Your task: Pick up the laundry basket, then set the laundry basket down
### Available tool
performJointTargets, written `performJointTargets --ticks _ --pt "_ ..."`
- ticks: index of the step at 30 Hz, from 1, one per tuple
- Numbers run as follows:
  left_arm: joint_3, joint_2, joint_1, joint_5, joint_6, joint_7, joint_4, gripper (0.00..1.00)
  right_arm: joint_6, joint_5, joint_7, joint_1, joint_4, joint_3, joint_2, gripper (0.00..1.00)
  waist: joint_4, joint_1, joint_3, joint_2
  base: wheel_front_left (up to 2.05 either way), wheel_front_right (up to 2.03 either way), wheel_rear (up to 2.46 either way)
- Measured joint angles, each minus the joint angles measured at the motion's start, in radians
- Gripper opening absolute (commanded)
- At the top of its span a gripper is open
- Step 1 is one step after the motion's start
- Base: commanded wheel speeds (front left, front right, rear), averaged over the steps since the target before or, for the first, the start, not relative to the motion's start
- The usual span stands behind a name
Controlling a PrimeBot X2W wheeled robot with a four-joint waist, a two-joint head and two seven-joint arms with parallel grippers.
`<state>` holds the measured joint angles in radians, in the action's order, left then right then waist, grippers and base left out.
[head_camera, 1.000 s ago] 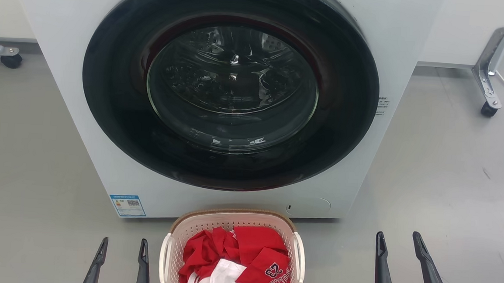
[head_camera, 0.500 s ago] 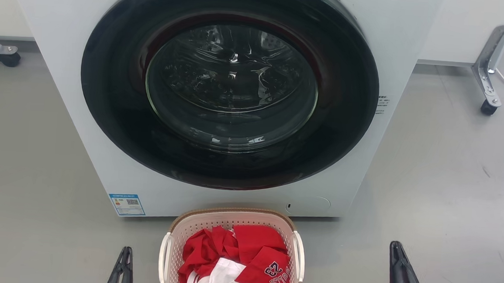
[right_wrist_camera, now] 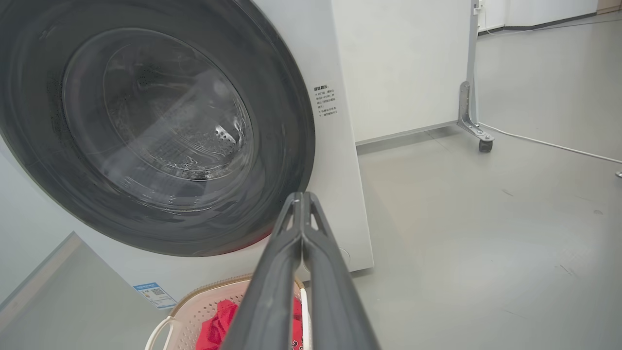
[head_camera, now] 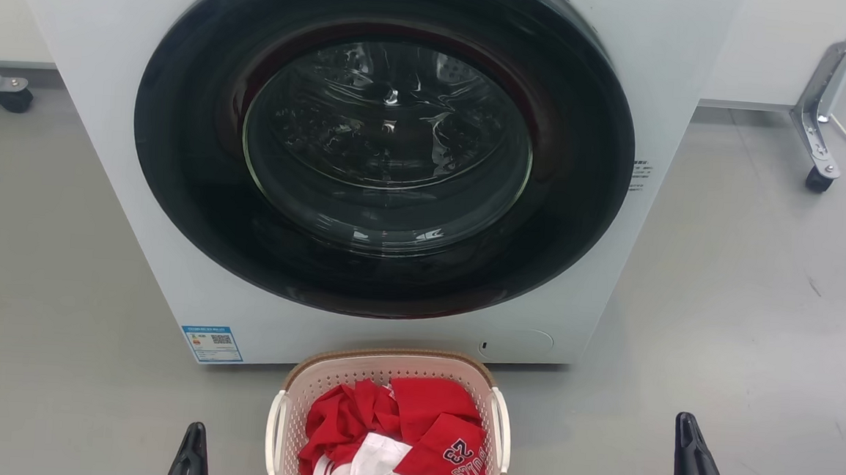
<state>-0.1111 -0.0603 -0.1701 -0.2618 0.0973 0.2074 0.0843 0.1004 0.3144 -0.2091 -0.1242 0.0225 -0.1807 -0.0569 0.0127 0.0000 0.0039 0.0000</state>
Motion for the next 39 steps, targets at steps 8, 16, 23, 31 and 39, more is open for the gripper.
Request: performJointTargets --ticks 8,16,23,31,39 --pt "0.014 0.001 0.023 -0.14 -0.02 -0.035 0.016 0.0 -0.022 0.136 0.034 0.015 0.024 0.031 0.002 0.0 -0.001 0.0 0.0 0.0 0.0 0.0 0.0" --pt "0.038 0.002 0.046 -0.268 -0.038 -0.069 0.037 0.0 -0.04 0.259 0.069 0.037 0.051 0.062 0.004 0.0 -0.002 0.0 -0.001 0.0 0.0 0.0 0.0" --pt "0.057 0.003 0.067 -0.394 -0.063 -0.102 0.058 0.0 -0.058 0.38 0.104 0.057 0.08 0.092 0.005 0.0 -0.004 0.0 -0.001 0.0 0.0 0.0 0.0" --pt "0.075 0.005 0.091 -0.516 -0.081 -0.132 0.075 0.0 -0.083 0.499 0.131 0.078 0.104 0.121 0.007 0.0 -0.005 0.0 -0.001 0.0 0.0 0.0 0.0" --pt "0.096 0.006 0.106 -0.627 -0.099 -0.155 0.097 0.0 -0.101 0.602 0.157 0.099 0.123 0.147 0.008 0.0 -0.006 0.0 -0.001 0.0 0.0 0.0 0.0"
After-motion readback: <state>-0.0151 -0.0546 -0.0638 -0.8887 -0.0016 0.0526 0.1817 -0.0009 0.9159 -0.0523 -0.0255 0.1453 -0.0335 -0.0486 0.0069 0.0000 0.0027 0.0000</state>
